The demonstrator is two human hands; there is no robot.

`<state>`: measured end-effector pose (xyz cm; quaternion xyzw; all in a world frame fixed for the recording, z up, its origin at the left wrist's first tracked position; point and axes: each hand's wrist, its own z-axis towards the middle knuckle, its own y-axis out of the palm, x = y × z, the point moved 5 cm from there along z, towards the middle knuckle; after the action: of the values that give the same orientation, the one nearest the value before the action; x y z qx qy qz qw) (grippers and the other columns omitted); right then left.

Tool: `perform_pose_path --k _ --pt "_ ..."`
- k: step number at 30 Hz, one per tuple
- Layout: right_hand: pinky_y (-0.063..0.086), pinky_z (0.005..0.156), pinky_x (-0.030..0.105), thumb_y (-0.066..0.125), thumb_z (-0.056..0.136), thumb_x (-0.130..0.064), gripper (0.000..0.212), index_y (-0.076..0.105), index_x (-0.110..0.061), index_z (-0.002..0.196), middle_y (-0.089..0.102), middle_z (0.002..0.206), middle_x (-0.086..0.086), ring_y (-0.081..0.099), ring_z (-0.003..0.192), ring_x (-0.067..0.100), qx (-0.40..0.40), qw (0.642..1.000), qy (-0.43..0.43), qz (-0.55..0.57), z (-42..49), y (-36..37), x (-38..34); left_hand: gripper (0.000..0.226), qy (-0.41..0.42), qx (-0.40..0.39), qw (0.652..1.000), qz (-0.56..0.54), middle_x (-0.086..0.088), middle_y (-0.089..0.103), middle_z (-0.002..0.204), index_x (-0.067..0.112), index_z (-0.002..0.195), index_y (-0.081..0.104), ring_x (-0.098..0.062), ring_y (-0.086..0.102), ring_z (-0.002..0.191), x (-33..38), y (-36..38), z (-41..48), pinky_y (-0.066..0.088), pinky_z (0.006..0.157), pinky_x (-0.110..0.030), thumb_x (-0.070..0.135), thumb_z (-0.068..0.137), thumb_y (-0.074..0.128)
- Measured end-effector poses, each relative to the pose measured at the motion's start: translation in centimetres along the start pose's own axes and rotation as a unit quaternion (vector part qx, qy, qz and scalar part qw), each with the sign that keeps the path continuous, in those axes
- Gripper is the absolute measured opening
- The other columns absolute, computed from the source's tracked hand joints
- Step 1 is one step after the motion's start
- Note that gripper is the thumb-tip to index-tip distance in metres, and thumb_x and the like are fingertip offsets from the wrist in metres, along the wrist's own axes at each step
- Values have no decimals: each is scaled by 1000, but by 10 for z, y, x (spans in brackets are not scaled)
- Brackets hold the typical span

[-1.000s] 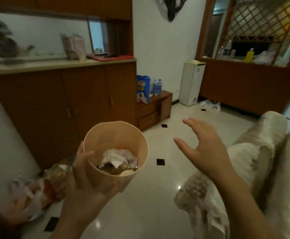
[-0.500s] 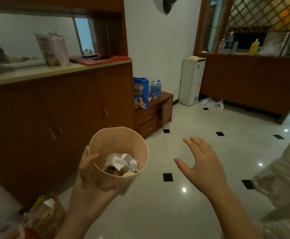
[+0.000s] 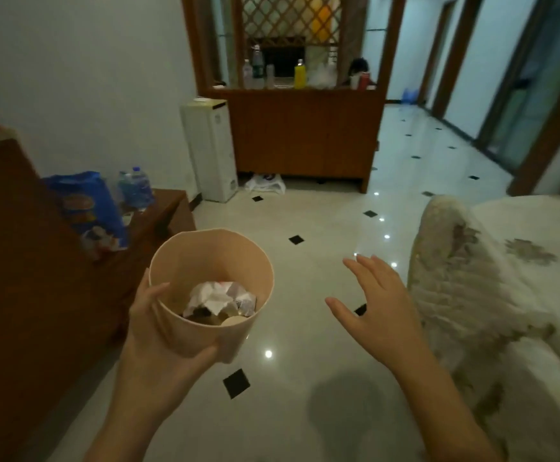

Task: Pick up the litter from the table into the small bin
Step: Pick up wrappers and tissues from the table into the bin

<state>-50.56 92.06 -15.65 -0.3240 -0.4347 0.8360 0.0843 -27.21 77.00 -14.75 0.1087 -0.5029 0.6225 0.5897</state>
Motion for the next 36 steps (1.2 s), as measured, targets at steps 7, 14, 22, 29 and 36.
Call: perform_pose_path --k 7,14,22,29,36 --pt "27 112 44 54 79 -51 59 37 -27 131 38 144 1 25 137 21 77 988 122 -55 104 11 60 101 83 -108 985 -105 0 34 142 70 103 21 -17 44 117 -14 115 163 41 85 -27 42 32 87" --pt "25 103 36 51 75 -51 62 45 -17 127 51 134 10 42 127 30 146 942 246 -175 144 -28 127 95 168 -232 941 -181 -11 34 144 70 105 17 -27 42 121 43 242 263 43 86 -37 61 26 70" --pt "24 104 36 54 74 -46 58 48 -17 124 53 133 9 42 127 29 235 875 354 -231 157 -78 229 108 255 -323 879 -242 -22 33 144 43 122 17 -40 48 117 129 404 308 49 83 -48 94 33 49" --pt "33 107 45 56 77 -49 58 45 -22 127 49 137 7 38 130 27 265 836 410 -251 188 -129 331 105 340 -362 807 -319 -22 34 140 21 127 18 -38 47 114 220 535 341 46 76 -34 85 52 54" --pt "27 110 44 55 79 -48 57 41 -25 129 44 141 6 33 134 26 263 789 472 -292 194 -162 410 104 343 -421 770 -335 -20 28 147 32 124 20 -40 44 121 278 646 346 49 82 -52 88 44 54"
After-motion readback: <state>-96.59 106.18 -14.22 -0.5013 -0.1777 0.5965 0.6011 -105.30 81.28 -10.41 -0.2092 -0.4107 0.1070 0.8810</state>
